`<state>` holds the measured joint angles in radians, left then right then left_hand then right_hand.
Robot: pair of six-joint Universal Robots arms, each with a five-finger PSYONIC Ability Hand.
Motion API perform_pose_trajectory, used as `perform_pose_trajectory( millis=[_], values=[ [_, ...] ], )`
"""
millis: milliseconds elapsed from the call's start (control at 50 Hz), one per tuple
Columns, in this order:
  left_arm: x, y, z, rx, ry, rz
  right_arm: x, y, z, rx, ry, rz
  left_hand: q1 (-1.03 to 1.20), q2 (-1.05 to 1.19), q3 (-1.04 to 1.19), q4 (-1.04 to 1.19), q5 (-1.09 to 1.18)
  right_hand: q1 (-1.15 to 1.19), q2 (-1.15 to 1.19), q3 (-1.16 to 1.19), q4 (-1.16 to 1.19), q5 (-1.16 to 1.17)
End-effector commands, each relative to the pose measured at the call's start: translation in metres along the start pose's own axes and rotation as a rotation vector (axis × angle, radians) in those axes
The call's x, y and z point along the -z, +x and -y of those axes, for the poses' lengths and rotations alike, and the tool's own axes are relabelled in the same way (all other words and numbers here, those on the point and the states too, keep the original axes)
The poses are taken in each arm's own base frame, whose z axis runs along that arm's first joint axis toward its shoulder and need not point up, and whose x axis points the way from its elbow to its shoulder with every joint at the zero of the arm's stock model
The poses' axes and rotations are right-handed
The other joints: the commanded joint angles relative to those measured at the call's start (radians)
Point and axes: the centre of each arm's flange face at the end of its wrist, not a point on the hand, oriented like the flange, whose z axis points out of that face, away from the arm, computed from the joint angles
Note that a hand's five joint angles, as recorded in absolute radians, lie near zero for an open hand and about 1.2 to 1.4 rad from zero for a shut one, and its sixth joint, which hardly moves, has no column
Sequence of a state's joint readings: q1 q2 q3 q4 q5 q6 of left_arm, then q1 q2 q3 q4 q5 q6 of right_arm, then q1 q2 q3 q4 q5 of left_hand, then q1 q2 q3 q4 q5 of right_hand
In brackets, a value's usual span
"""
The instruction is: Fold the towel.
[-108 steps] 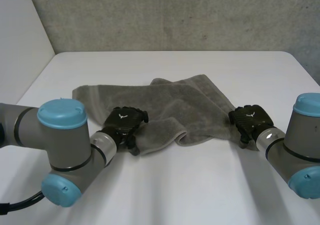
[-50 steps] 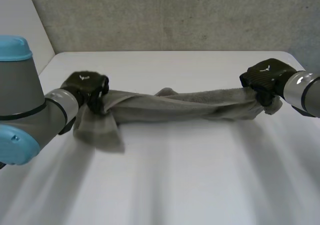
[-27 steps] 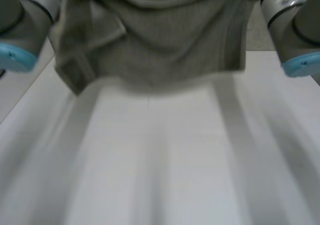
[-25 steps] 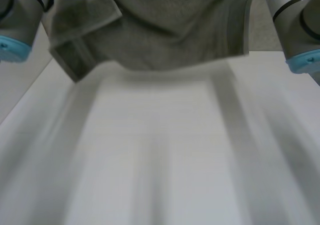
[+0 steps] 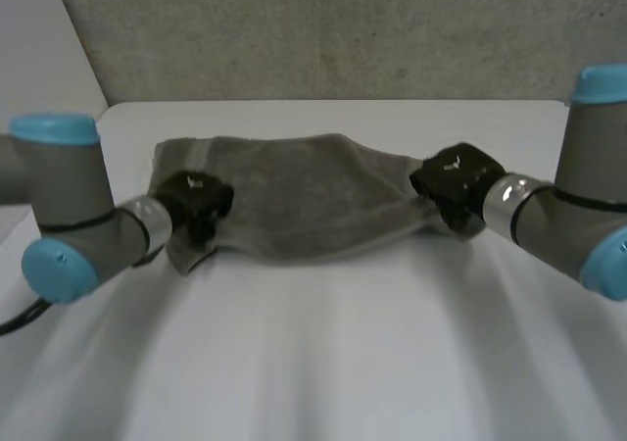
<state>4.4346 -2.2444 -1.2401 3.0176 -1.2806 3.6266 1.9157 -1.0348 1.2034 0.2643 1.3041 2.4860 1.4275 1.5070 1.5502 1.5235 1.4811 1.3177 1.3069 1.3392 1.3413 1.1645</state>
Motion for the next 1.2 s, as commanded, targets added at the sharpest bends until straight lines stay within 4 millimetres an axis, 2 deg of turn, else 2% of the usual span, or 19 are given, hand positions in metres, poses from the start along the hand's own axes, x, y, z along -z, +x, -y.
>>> perform_pose_trajectory(
  millis=[20,100,120,160,180,220,280,400,500,540,560,600,660,700,820,920,1040,1080,1200],
  values=[
    [0.032,0.006,-0.007,-0.087,-0.051,-0.009,0.034,0.012,-0.003,-0.051,-0.009,-0.048,-0.031,-0.111,-0.154,-0.127,-0.259,0.079,0.089,0.057,0.055,0.057],
    [0.055,-0.012,0.018,-0.097,0.015,0.061,0.05,0.017,0.003,-0.114,0.019,-0.078,-0.031,-0.111,-0.154,-0.127,-0.259,0.079,0.089,0.057,0.055,0.057],
    [0.055,-0.012,0.018,-0.097,0.016,0.061,0.05,0.017,0.003,-0.115,0.019,-0.078,-0.031,-0.111,-0.154,-0.127,-0.259,0.079,0.089,0.057,0.055,0.057],
    [0.07,-0.018,0.038,-0.117,0.077,0.088,0.057,0.018,0.001,-0.143,0.02,-0.078,-0.031,-0.111,-0.154,-0.127,-0.259,0.079,0.089,0.057,0.055,0.057],
    [0.07,-0.018,0.038,-0.117,0.077,0.088,0.057,0.018,0.001,-0.144,0.02,-0.078,-0.031,-0.111,-0.154,-0.127,-0.259,0.079,0.089,0.057,0.055,0.057],
    [0.079,-0.021,0.051,-0.136,0.123,0.102,0.062,0.017,0.001,-0.157,0.026,-0.072,-0.031,-0.111,-0.154,-0.127,-0.259,0.079,0.089,0.057,0.055,0.057],
    [0.081,-0.023,0.054,-0.144,0.132,0.107,0.065,0.016,0.001,-0.161,0.028,-0.067,-0.031,-0.111,-0.154,-0.127,-0.259,0.079,0.089,0.057,0.055,0.057],
    [0.083,-0.045,0.062,-0.144,0.148,0.165,0.068,0.013,-0.001,-0.173,0.02,-0.065,-0.031,-0.111,-0.154,-0.127,-0.259,0.079,0.089,0.057,0.055,0.057],
    [0.075,-0.046,0.054,-0.129,0.117,0.151,0.068,0.01,-0.004,-0.177,0.012,-0.05,-0.031,-0.111,-0.154,-0.127,-0.259,0.079,0.089,0.057,0.055,0.057],
    [0.059,-0.038,0.038,-0.114,0.072,0.108,0.066,0.007,-0.006,-0.179,0.006,-0.04,-0.045,-0.125,-0.168,-0.141,-0.273,0.079,0.089,0.057,0.055,0.057],
    [0.059,-0.038,0.037,-0.114,0.072,0.108,0.066,0.007,-0.006,-0.179,0.006,-0.04,-0.046,-0.125,-0.168,-0.142,-0.274,0.079,0.089,0.057,0.055,0.057],
    [0.042,-0.032,0.02,-0.101,0.022,0.08,0.06,0.004,-0.01,-0.18,0.0,-0.034,-0.127,-0.207,-0.25,-0.223,-0.355,0.079,0.089,0.057,0.055,0.057],
    [0.034,-0.026,0.012,-0.098,0.003,0.056,0.054,0.002,-0.015,-0.18,-0.004,-0.029,-0.192,-0.272,-0.315,-0.288,-0.42,0.079,0.089,0.057,0.055,0.057],
    [0.017,-0.011,0.003,-0.104,-0.012,0.012,0.042,0.0,-0.024,-0.181,-0.018,-0.023,-0.362,-0.441,-0.484,-0.458,-0.59,0.079,0.089,0.057,0.055,0.057],
    [-0.009,-0.007,0.001,-0.121,0.013,0.005,0.032,-0.004,-0.033,-0.185,-0.042,-0.011,-0.553,-0.633,-0.676,-0.649,-0.782,0.079,0.089,0.057,0.055,0.057],
    [-0.037,-0.025,0.004,-0.142,0.038,0.134,0.026,-0.002,-0.036,-0.188,-0.041,-0.013,-0.747,-0.826,-0.869,-0.842,-0.975,0.079,0.089,0.057,0.055,0.057],
    [-0.045,-0.029,0.017,-0.147,0.06,0.217,0.023,0.0,-0.037,-0.183,-0.028,-0.031,-0.871,-0.95,-0.993,-0.966,-1.099,0.079,0.089,0.057,0.055,0.057],
    [-0.042,-0.028,0.024,-0.141,0.069,0.232,0.022,0.003,-0.038,-0.182,-0.02,-0.044,-0.973,-1.052,-1.096,-1.069,-1.201,0.079,0.089,0.057,0.055,0.057],
    [-0.021,-0.017,0.041,-0.124,0.093,0.218,0.02,0.007,-0.038,-0.176,-0.015,-0.073,-0.979,-1.059,-1.102,-1.075,-1.207,0.079,0.089,0.057,0.055,0.057]
  ],
)
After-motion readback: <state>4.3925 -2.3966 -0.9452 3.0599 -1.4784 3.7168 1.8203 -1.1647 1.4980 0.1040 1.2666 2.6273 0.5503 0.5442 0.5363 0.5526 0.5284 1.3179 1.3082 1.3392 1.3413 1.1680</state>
